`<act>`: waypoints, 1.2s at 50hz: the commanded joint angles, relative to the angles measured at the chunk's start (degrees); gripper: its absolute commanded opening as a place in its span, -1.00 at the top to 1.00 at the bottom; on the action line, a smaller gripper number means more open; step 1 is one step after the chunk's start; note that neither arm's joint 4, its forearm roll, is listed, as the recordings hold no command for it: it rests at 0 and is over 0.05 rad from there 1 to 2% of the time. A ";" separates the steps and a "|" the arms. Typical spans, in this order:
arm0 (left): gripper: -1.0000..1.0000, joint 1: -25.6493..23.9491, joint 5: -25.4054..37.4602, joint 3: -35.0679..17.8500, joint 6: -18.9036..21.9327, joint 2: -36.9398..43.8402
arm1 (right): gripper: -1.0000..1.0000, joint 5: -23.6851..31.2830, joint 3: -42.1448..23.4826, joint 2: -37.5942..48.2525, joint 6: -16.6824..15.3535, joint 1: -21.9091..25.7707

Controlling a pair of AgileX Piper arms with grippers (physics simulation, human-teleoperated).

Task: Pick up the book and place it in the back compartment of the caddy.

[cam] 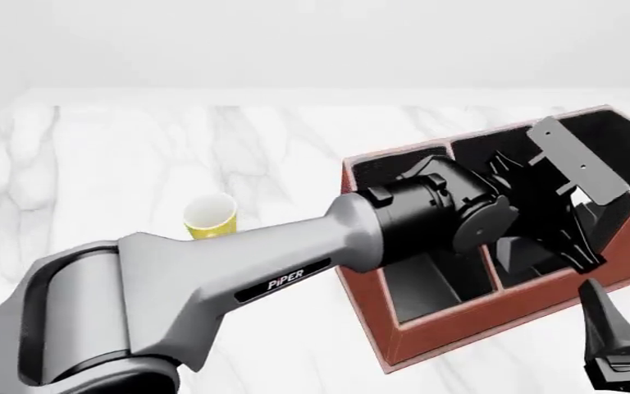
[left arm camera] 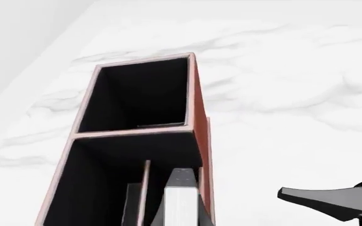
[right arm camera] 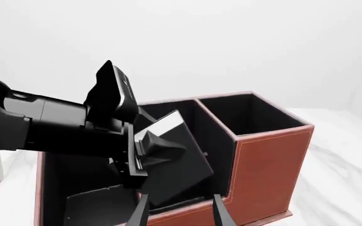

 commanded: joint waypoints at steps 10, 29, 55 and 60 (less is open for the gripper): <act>1.00 0.23 -1.76 -0.41 0.46 4.00 | -1.00 0.19 0.00 -0.14 0.27 -0.15; -1.00 1.18 0.69 -4.81 2.29 6.54 | -1.00 -0.09 0.00 0.19 0.49 -0.19; -1.00 1.75 1.06 -0.29 2.17 -3.61 | -1.00 0.22 0.00 -0.36 -0.09 -0.46; -1.00 2.17 0.42 1.08 2.27 -6.66 | -1.00 0.27 0.00 -0.43 -0.19 -0.49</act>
